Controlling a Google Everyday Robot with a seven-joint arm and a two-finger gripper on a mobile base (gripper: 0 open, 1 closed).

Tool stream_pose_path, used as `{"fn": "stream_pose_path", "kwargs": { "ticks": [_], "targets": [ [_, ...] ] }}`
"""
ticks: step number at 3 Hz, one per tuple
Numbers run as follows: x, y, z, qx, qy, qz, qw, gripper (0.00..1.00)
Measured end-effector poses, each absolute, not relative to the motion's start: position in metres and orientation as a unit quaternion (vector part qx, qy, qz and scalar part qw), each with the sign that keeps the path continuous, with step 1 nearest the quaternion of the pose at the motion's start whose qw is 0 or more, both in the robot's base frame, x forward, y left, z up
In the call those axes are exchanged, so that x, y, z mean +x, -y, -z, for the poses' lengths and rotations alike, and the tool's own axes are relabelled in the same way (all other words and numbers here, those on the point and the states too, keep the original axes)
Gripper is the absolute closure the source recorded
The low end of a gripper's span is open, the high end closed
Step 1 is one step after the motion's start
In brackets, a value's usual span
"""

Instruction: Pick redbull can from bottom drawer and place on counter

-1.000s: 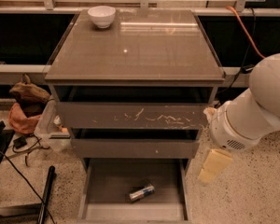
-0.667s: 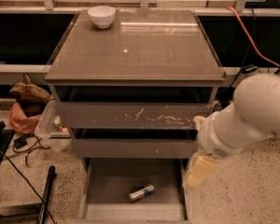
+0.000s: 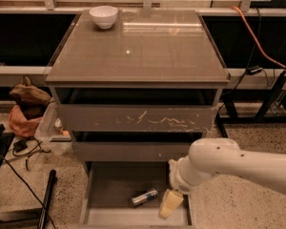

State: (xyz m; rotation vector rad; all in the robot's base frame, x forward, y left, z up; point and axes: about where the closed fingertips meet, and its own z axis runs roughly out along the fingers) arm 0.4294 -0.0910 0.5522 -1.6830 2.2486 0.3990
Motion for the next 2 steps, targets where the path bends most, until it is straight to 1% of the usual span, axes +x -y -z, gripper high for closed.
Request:
{"fn": "stream_pose_path", "kwargs": {
  "ticks": [1,2],
  "targets": [
    [0.4362,0.0788,-0.5161,-0.571,-0.787,-0.16,0.168,0.0],
    [0.4361,0.0787,-0.516,-0.571,-0.788,-0.16,0.168,0.0]
  ]
}}
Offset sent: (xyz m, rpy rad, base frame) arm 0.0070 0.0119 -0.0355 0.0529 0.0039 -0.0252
